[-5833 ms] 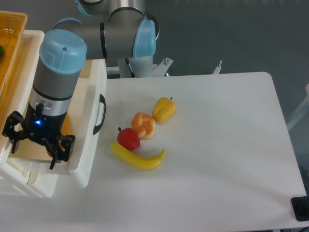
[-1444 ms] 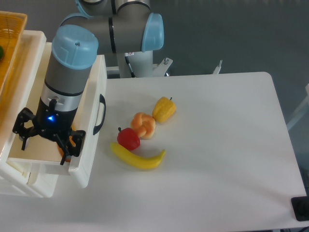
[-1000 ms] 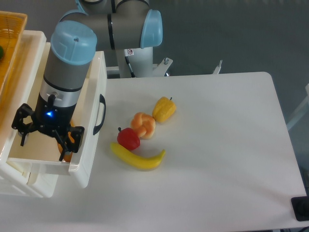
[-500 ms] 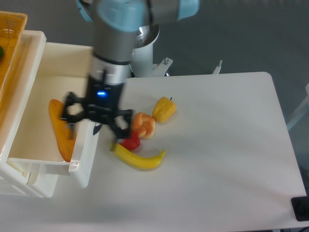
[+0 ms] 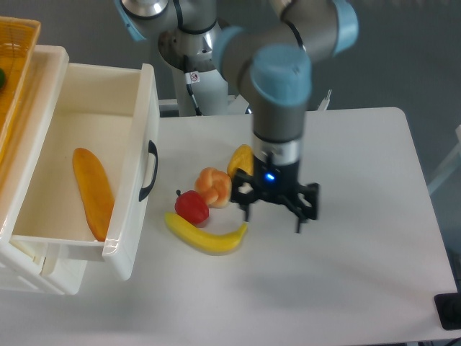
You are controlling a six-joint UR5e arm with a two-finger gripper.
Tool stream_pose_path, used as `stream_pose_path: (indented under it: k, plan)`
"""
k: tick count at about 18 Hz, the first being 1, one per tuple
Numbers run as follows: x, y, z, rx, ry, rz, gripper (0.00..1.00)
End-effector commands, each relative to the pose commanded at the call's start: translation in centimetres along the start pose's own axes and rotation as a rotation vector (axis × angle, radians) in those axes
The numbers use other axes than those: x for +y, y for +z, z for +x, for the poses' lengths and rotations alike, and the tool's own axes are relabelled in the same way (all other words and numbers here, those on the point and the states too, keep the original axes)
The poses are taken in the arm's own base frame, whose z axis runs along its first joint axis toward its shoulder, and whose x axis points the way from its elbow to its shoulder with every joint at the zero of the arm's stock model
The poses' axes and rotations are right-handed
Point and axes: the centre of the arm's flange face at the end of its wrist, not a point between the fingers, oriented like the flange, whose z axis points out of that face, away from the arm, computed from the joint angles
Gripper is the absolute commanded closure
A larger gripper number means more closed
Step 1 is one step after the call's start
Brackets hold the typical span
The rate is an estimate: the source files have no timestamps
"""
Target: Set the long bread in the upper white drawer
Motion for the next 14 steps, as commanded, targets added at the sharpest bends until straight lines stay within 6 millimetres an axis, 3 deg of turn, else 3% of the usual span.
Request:
stream_pose_path:
  k: [7, 14]
  plan:
    - [3.0, 3.9, -2.7, 0.047, 0.187, -0.044, 0.0]
    - [3.9, 3.9, -3.5, 0.051, 0.224, -0.039, 0.0]
